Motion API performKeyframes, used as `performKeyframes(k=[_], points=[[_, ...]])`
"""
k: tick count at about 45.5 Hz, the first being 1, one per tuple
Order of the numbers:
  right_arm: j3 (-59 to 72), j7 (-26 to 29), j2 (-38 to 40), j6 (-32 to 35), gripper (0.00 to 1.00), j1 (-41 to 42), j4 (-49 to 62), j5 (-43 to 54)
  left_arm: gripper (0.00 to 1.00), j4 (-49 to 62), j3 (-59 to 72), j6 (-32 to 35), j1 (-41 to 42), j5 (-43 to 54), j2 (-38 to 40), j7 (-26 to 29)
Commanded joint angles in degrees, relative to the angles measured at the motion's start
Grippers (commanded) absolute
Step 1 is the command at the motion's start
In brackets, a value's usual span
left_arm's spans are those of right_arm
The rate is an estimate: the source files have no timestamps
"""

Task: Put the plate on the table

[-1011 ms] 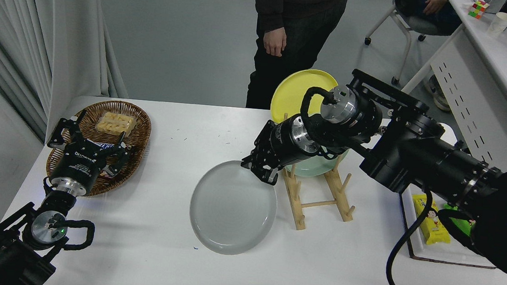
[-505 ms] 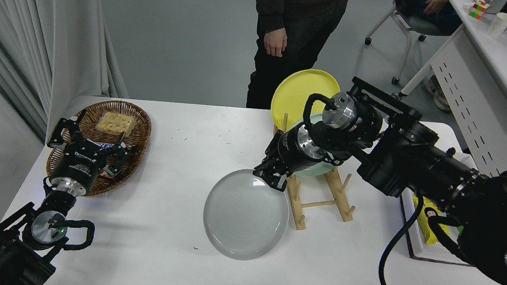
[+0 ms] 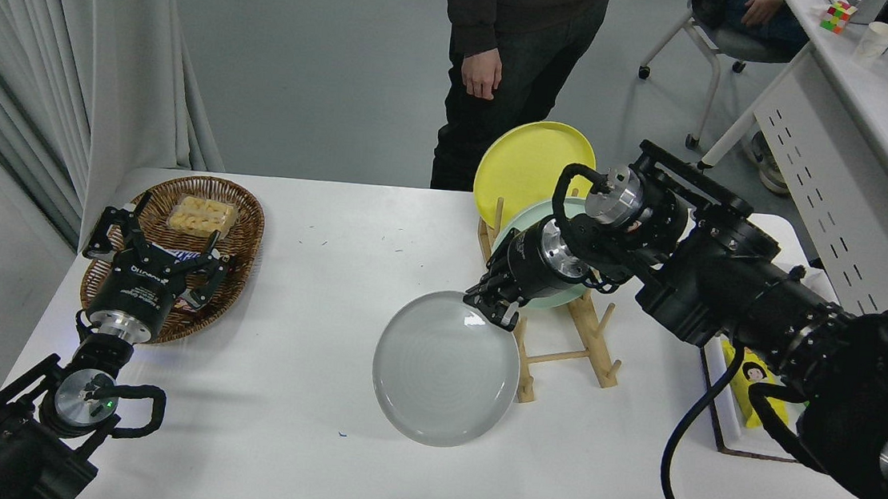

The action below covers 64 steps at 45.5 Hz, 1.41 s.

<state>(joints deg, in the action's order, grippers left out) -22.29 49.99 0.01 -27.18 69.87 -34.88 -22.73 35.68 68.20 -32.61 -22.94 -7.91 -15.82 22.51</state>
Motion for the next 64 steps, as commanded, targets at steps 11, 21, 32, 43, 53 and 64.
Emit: performKeyframes(k=[11, 21, 32, 43, 53, 64], points=[[1.5, 0.0, 0.0, 1.3, 0.00, -1.5, -4.1, -1.3, 0.98, 0.0, 0.0, 0.0, 0.0, 0.0, 0.0, 0.0], [3.2, 0.0, 0.0, 1.3, 0.00, -3.9, -4.5, -1.4, 0.98, 0.0, 0.0, 0.0, 0.0, 0.0, 0.0, 0.0], [3.1, 0.0, 0.0, 1.3, 0.00, -4.3, -4.9, -2.1, 0.98, 0.0, 0.0, 0.0, 0.0, 0.0, 0.0, 0.0], [3.1, 0.0, 0.0, 1.5, 0.00, -5.5, -4.1, -2.1, 0.98, 0.0, 0.0, 0.0, 0.0, 0.0, 0.0, 0.0], [3.1, -6.2, 0.0, 1.5, 0.00, -6.7, -3.9, -2.1, 0.98, 0.0, 0.0, 0.0, 0.0, 0.0, 0.0, 0.0], [3.1, -8.9, 0.0, 1.3, 0.00, -7.1, -3.9, -2.4, 0.98, 0.0, 0.0, 0.0, 0.0, 0.0, 0.0, 0.0]])
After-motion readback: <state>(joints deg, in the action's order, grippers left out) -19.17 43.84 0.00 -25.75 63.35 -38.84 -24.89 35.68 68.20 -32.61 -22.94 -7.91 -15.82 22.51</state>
